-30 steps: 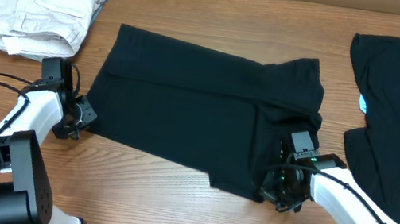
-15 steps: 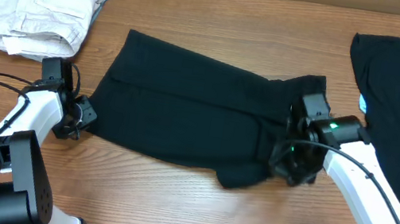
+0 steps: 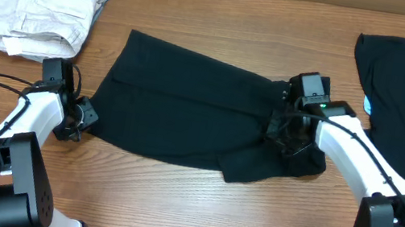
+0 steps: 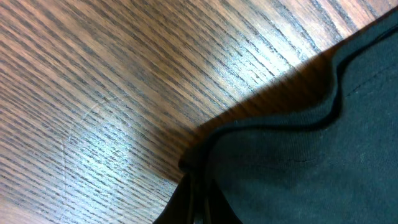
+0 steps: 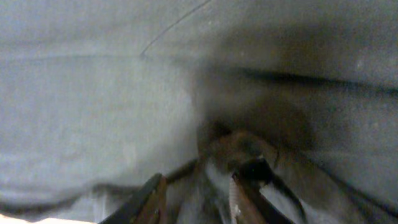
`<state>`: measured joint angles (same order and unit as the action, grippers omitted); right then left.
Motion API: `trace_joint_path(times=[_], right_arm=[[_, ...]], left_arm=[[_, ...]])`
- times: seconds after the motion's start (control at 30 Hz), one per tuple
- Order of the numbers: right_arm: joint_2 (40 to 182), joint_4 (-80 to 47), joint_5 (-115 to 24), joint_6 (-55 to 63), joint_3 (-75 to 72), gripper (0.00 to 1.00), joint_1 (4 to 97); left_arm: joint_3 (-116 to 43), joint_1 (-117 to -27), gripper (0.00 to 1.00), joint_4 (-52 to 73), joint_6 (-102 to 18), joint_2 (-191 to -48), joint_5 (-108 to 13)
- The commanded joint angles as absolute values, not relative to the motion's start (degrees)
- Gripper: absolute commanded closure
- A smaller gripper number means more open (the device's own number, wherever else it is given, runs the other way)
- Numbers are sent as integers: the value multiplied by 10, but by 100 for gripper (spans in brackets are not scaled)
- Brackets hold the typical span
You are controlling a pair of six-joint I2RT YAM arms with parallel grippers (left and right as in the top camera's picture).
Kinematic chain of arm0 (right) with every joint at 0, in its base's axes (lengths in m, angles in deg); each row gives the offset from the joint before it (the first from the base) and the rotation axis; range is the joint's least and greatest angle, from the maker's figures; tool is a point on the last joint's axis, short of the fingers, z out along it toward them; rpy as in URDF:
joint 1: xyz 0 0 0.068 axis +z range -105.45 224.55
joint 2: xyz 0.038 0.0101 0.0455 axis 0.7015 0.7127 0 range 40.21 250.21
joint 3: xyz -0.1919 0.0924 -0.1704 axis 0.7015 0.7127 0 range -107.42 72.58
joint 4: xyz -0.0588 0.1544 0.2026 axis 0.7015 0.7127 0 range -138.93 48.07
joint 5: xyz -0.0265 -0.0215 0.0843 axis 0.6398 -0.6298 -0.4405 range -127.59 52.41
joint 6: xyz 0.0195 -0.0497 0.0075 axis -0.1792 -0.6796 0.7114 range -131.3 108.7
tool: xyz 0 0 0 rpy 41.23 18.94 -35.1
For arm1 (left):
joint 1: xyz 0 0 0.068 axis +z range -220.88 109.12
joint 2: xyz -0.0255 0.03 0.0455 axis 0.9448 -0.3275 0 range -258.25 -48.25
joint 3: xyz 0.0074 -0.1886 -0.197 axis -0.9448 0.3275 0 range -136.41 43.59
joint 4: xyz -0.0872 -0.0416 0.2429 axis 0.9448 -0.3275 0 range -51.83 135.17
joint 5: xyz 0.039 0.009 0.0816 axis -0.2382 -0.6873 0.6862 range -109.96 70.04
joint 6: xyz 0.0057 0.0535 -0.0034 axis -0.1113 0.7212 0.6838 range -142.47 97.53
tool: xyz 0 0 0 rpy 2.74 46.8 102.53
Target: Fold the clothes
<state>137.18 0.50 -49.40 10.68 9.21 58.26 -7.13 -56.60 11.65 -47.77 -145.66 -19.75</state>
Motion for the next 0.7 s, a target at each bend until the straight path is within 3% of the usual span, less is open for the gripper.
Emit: trace_joint_path(times=[0.0,0.3,0.67], right_arm=[[1355,53,-535,78,37,60,576],[1319,194,-540,90,44,58,625],[1319,92,-539,186,216,57,679]], left_arm=[[-44,-567,96,125,-477,-1494,-194],[-44,-567,96,125,-477,-1494,-193],[-44,-567,96,124,-477,-1494,-188]])
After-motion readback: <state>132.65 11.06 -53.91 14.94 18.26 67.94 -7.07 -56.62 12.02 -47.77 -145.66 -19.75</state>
